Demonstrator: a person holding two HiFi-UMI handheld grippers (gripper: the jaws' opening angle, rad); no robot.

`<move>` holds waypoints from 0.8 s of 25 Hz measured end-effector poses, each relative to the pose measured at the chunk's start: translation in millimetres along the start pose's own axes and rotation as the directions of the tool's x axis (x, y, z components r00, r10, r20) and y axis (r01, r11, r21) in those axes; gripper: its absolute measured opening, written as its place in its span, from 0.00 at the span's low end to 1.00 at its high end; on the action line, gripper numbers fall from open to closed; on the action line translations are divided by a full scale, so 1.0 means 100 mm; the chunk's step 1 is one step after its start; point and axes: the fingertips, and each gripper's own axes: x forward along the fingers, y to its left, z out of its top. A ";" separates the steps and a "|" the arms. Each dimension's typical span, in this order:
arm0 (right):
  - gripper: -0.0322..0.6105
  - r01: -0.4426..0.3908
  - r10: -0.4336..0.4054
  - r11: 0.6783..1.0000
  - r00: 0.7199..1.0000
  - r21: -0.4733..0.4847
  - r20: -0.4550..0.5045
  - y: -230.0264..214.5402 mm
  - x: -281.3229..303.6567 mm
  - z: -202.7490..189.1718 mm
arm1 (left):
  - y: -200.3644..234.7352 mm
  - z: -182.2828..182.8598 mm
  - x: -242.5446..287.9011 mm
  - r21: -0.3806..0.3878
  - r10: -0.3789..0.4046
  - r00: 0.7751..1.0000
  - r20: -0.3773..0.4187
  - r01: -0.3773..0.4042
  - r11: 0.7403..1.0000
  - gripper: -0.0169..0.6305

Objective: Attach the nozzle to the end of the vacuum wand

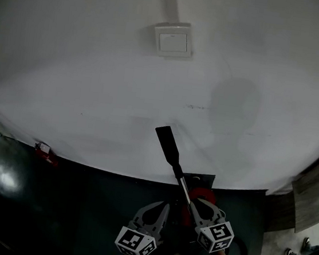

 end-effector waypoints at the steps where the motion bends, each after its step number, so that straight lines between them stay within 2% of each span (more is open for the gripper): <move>1: 0.12 -0.004 0.004 1.000 1.000 0.000 0.014 0.06 -0.09 0.05 | -0.07 0.02 -0.03 0.009 0.001 1.000 0.005 -0.001 1.000 0.03; 9: 0.08 -0.048 0.046 0.999 0.988 0.016 0.147 0.47 -0.64 0.45 | -0.48 0.25 -0.28 0.060 0.018 0.998 0.053 -0.022 0.998 0.03; 20: 0.08 -0.073 0.071 0.997 0.978 0.002 0.194 0.69 -0.88 0.62 | -0.71 0.39 -0.46 0.096 0.030 0.996 0.084 -0.038 0.995 0.03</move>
